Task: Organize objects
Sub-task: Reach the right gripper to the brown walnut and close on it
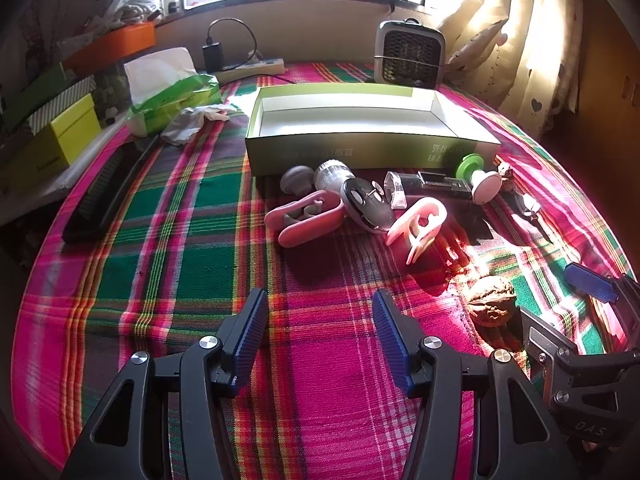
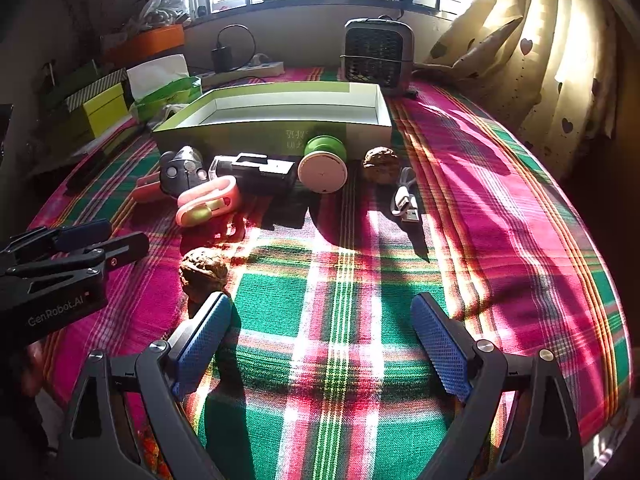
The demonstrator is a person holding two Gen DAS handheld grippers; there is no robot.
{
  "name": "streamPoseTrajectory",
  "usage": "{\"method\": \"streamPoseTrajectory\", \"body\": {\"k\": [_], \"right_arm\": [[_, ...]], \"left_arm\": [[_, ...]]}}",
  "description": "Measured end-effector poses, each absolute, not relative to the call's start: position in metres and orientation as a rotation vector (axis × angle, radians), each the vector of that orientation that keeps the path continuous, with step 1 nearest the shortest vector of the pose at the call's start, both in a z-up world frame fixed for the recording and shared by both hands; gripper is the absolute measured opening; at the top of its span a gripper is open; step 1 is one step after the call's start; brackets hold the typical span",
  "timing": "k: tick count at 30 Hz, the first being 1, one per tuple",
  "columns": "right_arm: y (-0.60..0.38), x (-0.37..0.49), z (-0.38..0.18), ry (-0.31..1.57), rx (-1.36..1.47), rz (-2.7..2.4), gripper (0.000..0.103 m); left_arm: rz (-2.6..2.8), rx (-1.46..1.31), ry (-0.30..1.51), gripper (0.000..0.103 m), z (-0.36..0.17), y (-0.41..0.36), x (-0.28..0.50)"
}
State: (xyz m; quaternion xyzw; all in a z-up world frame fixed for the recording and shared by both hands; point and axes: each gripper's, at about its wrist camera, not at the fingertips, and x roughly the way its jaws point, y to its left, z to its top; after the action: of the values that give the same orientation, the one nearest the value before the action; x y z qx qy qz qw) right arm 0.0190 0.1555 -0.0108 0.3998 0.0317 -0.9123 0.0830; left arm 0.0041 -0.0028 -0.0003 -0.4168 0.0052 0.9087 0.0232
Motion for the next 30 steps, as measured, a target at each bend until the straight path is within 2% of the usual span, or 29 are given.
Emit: {"method": "streamPoseTrajectory", "body": {"k": [18,22,30], "right_arm": [[0.132,0.024,-0.011,0.139,1.139,-2.620,0.091],[0.128,0.022,-0.011,0.145,1.121,-2.599,0.086],[0.118,0.016,-0.009,0.161,1.095,-2.572,0.070]], "left_arm": [[2.770,-1.294,0.035,0.053,0.002,-0.009,0.009],[2.746,-1.280,0.008,0.053,0.003,-0.016,0.009],[2.693,-1.268,-0.044,0.053,0.004,-0.029,0.004]]}}
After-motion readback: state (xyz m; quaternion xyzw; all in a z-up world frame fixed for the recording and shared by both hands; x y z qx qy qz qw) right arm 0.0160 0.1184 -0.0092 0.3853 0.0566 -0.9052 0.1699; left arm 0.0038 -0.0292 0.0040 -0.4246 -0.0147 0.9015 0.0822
